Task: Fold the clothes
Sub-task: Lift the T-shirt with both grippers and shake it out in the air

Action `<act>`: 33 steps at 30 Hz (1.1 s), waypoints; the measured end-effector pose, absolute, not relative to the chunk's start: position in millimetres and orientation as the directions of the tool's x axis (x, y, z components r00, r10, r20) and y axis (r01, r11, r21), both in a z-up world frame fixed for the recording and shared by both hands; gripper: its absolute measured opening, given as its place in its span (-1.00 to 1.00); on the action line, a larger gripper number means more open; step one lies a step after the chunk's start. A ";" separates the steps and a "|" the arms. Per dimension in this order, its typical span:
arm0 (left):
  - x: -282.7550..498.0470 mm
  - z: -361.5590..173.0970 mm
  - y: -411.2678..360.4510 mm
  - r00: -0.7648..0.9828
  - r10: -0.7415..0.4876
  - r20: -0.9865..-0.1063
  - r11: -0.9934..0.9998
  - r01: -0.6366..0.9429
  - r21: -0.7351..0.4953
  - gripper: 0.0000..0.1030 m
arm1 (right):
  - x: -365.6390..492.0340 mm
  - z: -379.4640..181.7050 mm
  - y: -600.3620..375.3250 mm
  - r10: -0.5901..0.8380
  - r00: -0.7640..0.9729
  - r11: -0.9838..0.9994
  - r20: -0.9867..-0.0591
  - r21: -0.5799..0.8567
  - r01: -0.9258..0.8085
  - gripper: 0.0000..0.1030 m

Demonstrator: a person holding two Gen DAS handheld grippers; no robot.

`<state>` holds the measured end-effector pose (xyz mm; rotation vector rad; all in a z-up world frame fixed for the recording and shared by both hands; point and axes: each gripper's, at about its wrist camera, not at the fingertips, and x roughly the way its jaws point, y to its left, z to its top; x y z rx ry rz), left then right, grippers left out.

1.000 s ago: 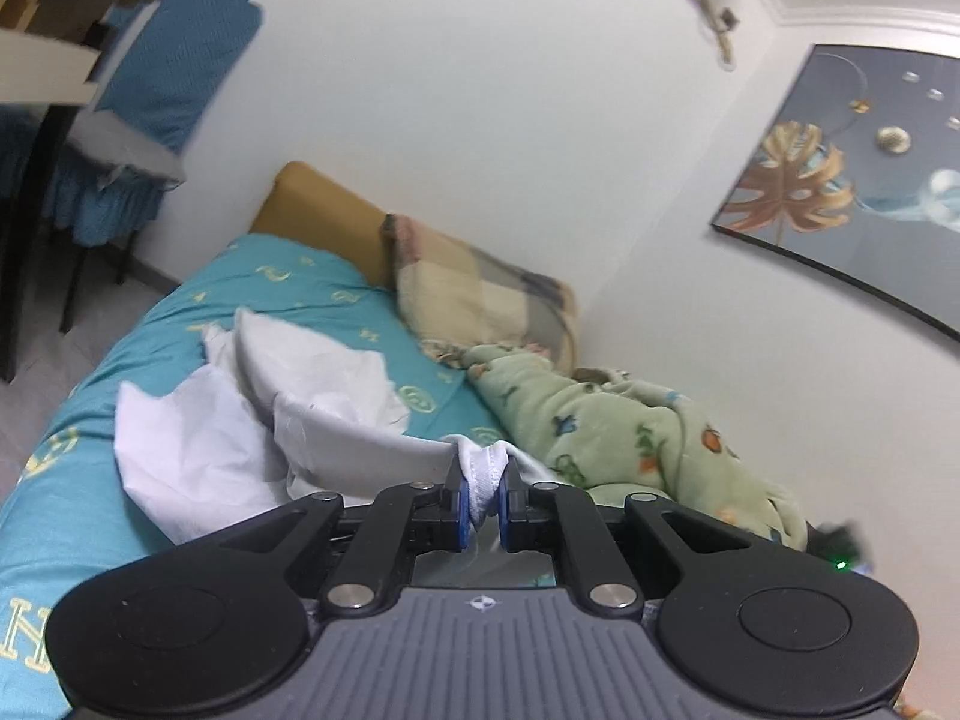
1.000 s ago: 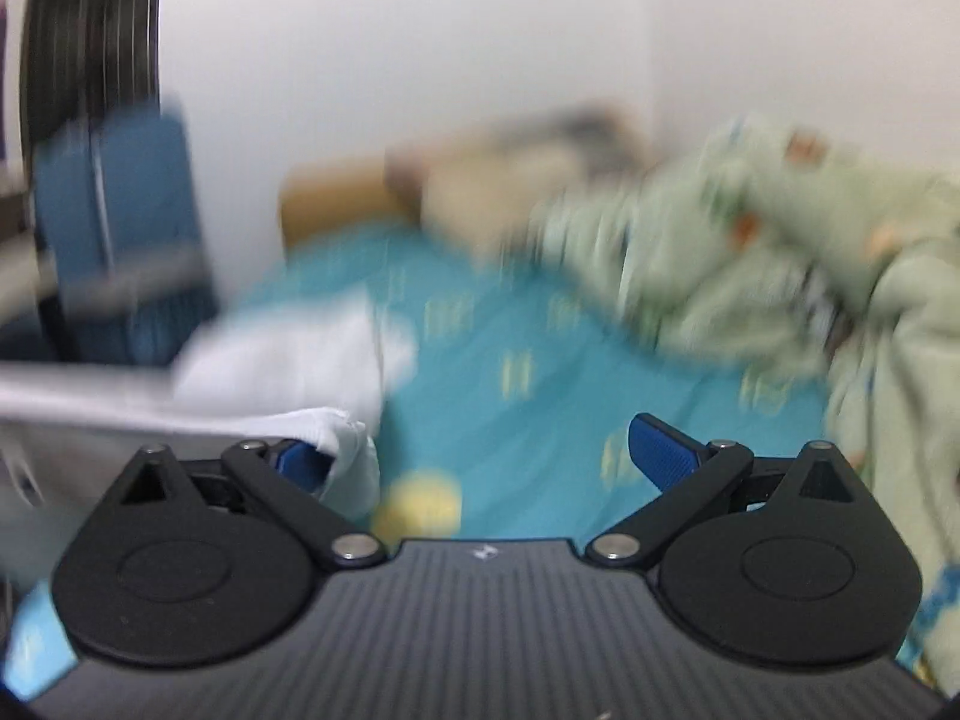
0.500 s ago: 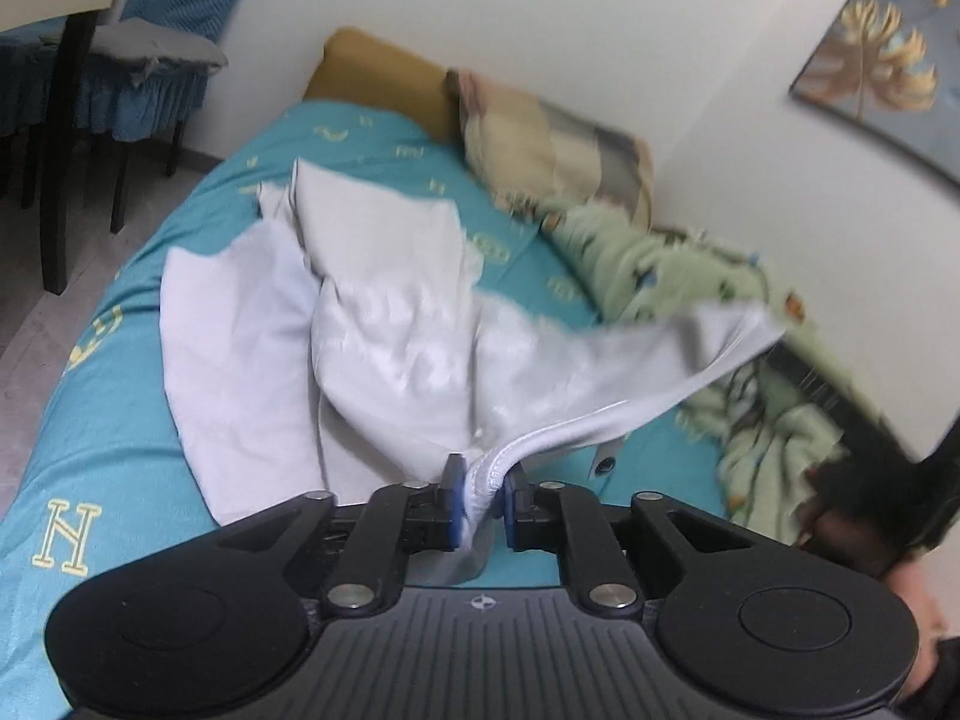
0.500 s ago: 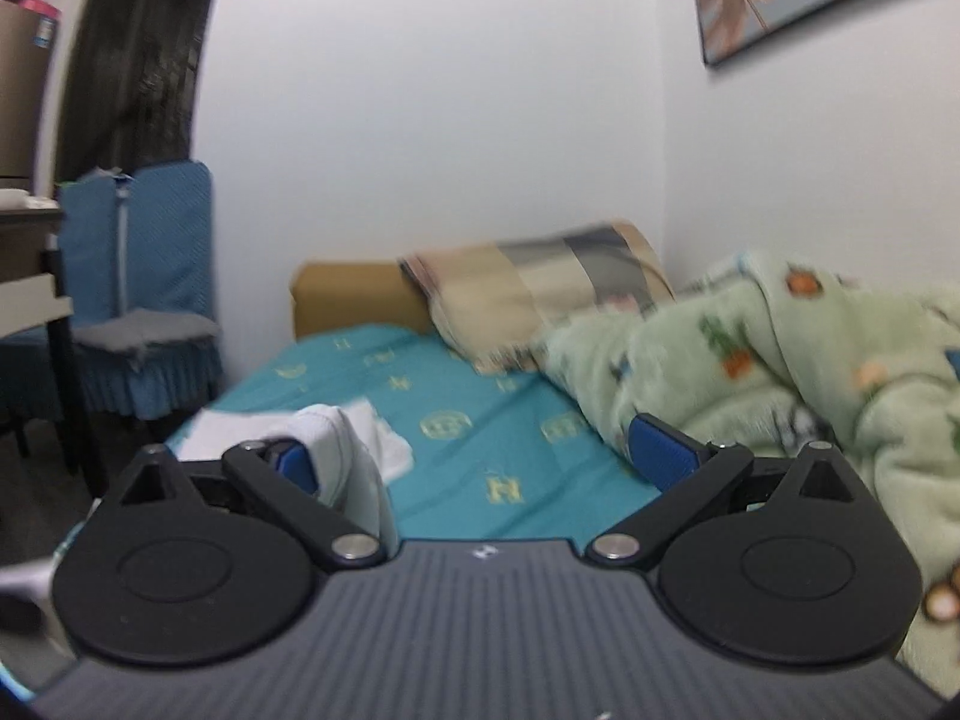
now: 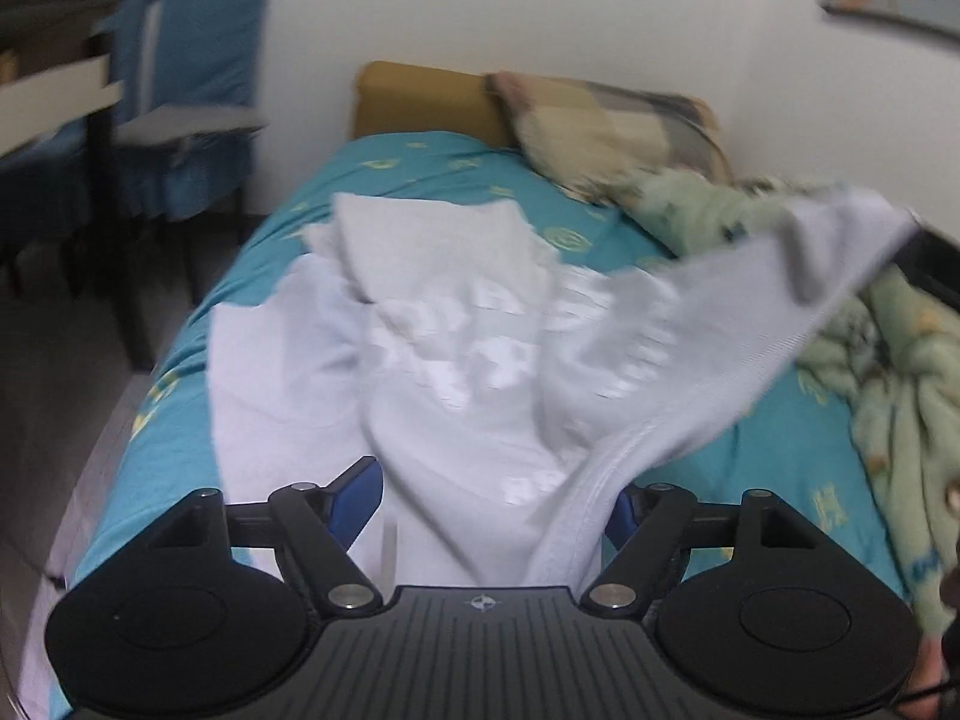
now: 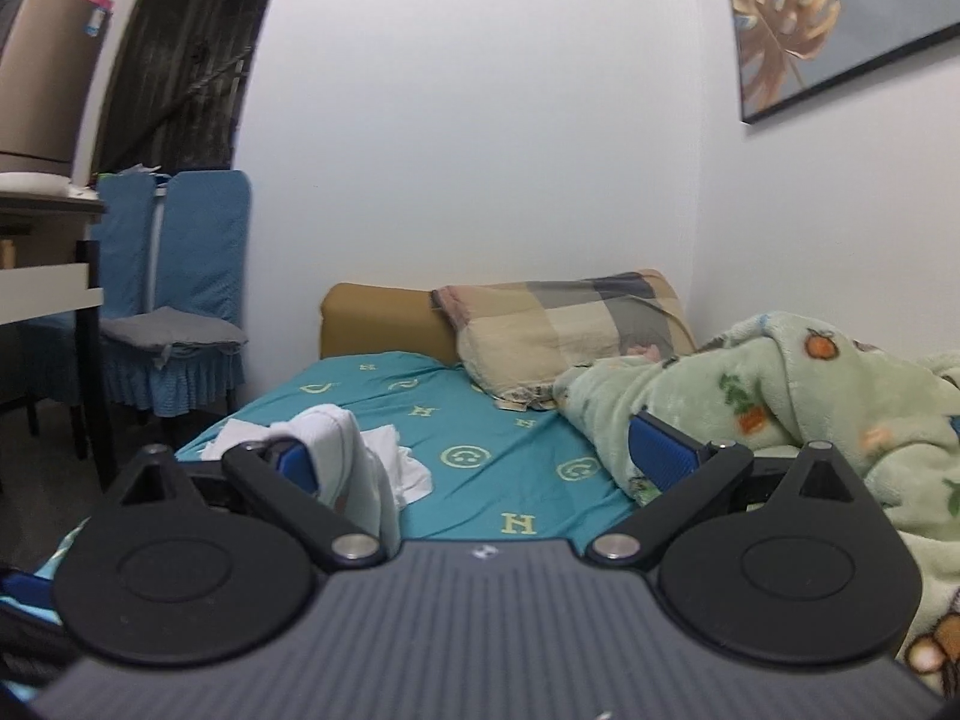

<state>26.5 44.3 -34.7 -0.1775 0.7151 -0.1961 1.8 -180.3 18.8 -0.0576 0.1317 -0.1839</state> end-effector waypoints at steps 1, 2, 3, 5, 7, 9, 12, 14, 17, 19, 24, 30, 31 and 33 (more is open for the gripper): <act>25.8 -32.8 55.4 0.745 -0.231 -0.626 0.961 0.075 -0.265 0.63 | 3.2 18.1 -184.8 -0.200 0.971 0.979 -0.134 -0.053 0.194 1.00; 23.2 -29.5 67.1 0.753 -0.228 -0.617 0.951 0.037 -0.307 0.73 | 4.6 17.5 -189.3 -0.214 0.966 0.977 -0.143 -0.038 0.210 1.00; 19.4 -25.4 77.9 0.762 -0.227 -0.606 0.939 0.007 -0.343 0.74 | 6.0 16.9 -193.7 -0.227 0.962 0.974 -0.153 -0.022 0.226 1.00; 12.1 -18.5 92.2 0.779 -0.209 -0.591 0.927 -0.034 -0.373 0.74 | 8.2 14.9 -201.8 -0.244 0.954 0.968 -0.173 0.010 0.249 1.00; 3.7 -9.5 96.9 0.799 -0.170 -0.577 0.935 -0.053 -0.349 0.74 | 9.2 13.0 -207.3 -0.259 0.947 0.962 -0.191 0.034 0.270 1.00; -3.6 -1.0 95.4 0.813 -0.133 -0.567 0.954 -0.049 -0.295 0.74 | 9.3 11.3 -210.6 -0.270 0.942 0.958 -0.201 0.043 0.284 1.00; -14.2 6.3 87.6 0.840 -0.080 -0.536 0.977 -0.040 -0.209 0.75 | 9.5 8.8 -215.5 -0.286 0.933 0.951 -0.217 0.057 0.304 1.00; -13.2 7.0 81.6 0.848 -0.061 -0.526 0.984 -0.037 -0.174 0.75 | 9.0 8.5 -215.9 -0.284 0.934 0.951 -0.218 0.058 0.303 1.00; -2.2 0.0 72.8 0.836 -0.077 -0.544 0.987 -0.013 -0.160 0.75 | 7.6 9.5 -213.2 -0.270 0.940 0.957 -0.209 0.051 0.286 1.00; 5.1 -5.9 66.1 0.818 -0.101 -0.567 0.989 0.018 -0.150 0.75 | 6.6 10.2 -211.4 -0.259 0.944 0.961 -0.203 0.046 0.274 1.00; 8.8 -21.9 45.5 0.753 -0.169 -0.636 0.986 0.133 -0.104 0.75 | 2.5 12.3 -207.3 -0.239 0.952 0.968 -0.192 0.036 0.250 1.00; 13.6 -40.1 29.0 0.708 -0.158 -0.688 0.981 0.191 -0.029 0.77 | -3.7 14.1 -202.2 -0.229 0.957 0.971 -0.180 0.020 0.237 1.00; 14.4 -41.8 30.1 0.715 -0.127 -0.688 0.986 0.166 -0.010 0.77 | -4.0 14.3 -201.7 -0.231 0.957 0.971 -0.176 0.015 0.237 1.00; 18.0 -40.9 42.0 0.725 -0.070 -0.685 0.996 0.083 -0.014 0.77 | -4.5 13.9 -202.4 -0.236 0.957 0.971 -0.167 0.009 0.240 1.00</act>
